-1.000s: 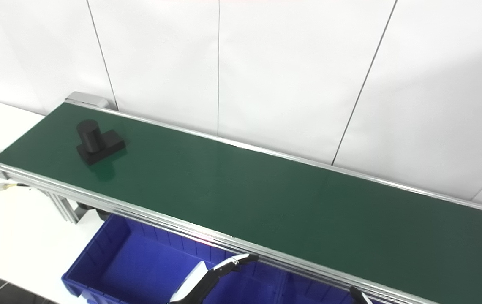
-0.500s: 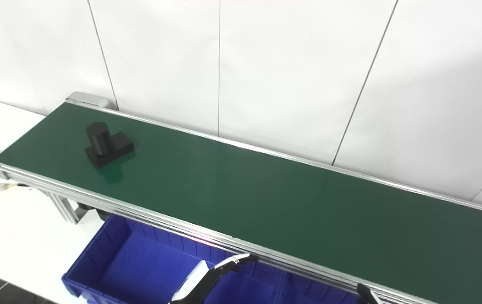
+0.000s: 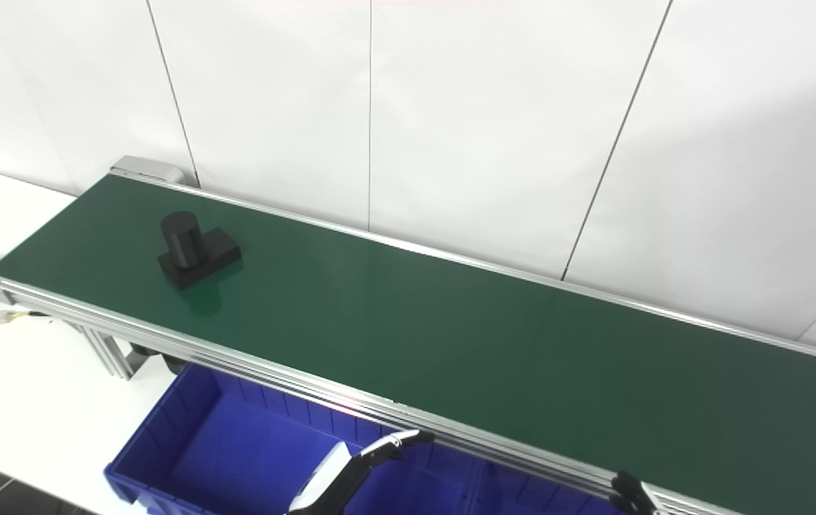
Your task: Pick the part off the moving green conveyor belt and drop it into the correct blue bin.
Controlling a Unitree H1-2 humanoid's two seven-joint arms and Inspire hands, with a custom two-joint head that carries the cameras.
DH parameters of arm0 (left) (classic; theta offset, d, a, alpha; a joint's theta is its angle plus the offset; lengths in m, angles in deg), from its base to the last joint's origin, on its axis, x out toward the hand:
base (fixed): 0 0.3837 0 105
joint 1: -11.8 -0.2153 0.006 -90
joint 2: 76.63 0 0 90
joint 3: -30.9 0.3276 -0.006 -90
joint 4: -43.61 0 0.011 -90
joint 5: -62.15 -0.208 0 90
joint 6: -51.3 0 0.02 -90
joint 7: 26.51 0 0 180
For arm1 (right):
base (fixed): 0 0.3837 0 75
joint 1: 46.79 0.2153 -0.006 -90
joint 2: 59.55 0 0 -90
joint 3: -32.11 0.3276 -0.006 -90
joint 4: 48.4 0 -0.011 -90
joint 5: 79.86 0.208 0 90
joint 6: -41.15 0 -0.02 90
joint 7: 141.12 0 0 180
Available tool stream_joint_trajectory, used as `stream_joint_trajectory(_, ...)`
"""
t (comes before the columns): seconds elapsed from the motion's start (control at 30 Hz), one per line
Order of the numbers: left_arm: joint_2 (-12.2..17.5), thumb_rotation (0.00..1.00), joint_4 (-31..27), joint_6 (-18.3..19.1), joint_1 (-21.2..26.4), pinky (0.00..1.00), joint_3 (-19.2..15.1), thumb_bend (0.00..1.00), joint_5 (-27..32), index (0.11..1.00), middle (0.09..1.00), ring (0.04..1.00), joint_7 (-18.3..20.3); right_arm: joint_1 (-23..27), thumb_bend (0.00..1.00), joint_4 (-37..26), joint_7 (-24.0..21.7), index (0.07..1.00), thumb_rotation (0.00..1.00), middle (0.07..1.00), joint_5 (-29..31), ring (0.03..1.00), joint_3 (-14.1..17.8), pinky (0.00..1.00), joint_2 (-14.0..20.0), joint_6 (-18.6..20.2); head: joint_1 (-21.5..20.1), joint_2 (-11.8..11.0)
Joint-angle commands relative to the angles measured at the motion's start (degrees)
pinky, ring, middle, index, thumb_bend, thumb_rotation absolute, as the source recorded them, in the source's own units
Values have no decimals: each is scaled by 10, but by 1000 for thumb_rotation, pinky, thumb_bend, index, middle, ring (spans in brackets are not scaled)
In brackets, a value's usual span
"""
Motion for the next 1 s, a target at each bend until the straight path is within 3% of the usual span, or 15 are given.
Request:
stream_joint_trajectory(0.0,-8,353,-10,-18,14,812,1,898,-7,852,877,873,-13,8,983,-29,5,838,298,832,12,786,4,684,6,-35,0,1)
stream_joint_trajectory(0.23,-14,341,-12,-18,15,818,-2,896,-10,849,877,871,-14,1,937,-81,20,839,317,828,-21,793,17,693,-12,-34,-3,4)
stream_joint_trajectory(0.4,-14,341,-8,-21,18,825,-1,893,-6,850,880,875,-15,13,957,-107,25,831,352,819,-46,776,28,669,-14,-30,-6,4)
stream_joint_trajectory(0.63,-15,336,-3,-22,22,833,3,887,-4,853,884,879,-17,37,964,-160,13,845,382,837,-48,794,41,671,-13,22,-7,3)
stream_joint_trajectory(0.97,-18,338,7,-22,25,837,12,892,-2,855,884,879,-24,82,982,-164,-1,845,359,835,-68,807,53,686,4,76,-8,1)
